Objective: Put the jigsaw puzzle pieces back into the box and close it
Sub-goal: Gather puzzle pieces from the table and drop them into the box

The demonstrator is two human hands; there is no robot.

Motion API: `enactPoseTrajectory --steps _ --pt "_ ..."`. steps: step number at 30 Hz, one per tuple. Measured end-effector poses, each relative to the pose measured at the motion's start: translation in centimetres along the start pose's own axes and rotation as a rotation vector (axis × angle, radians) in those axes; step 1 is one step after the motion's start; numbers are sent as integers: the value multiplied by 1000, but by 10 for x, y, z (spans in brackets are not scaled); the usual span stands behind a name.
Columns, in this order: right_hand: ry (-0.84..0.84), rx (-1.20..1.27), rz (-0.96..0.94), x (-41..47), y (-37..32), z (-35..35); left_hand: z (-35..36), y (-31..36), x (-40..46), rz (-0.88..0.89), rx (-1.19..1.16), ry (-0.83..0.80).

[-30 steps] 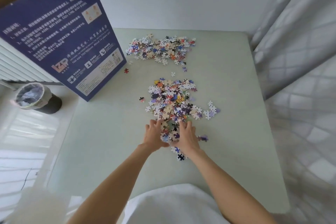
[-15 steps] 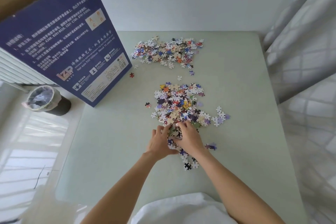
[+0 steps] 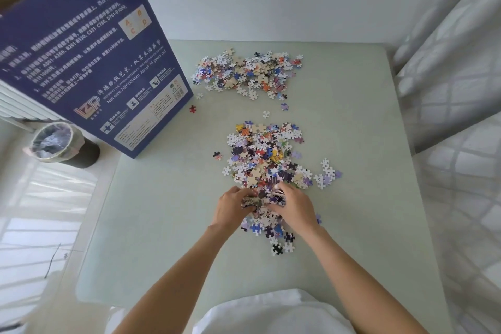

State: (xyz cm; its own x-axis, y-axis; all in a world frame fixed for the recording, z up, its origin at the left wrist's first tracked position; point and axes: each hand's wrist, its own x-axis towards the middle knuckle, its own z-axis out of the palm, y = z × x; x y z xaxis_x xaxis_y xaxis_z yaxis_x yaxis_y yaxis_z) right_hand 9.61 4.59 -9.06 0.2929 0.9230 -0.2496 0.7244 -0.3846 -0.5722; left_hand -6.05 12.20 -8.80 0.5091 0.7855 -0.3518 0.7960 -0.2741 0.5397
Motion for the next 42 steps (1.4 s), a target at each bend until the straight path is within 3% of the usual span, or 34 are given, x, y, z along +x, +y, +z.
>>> enactPoseTrajectory --steps 9,13,21,24,28,33,38,42 --pt "-65 111 37 1 7 -3 -14 -11 5 -126 -73 64" --pt "5 112 12 1 9 -3 -16 -13 5 -159 -129 53" --pt "29 125 55 -4 10 -8 -17 -15 -9 -141 -194 67" --pt "49 99 -25 -5 1 -25 -39 -8 -17 -30 -215 136" --pt "51 92 -171 0 -33 -61 -106 10 -25 212 -193 332" --pt "131 220 -441 40 -114 -123 -252 29 -29 398 -172 760" --pt "185 360 -648 99 -220 -173 -375 18 -12 250 -73 1049" --pt "268 386 -810 149 -302 -199 -424 -2 13 41 68 1006"
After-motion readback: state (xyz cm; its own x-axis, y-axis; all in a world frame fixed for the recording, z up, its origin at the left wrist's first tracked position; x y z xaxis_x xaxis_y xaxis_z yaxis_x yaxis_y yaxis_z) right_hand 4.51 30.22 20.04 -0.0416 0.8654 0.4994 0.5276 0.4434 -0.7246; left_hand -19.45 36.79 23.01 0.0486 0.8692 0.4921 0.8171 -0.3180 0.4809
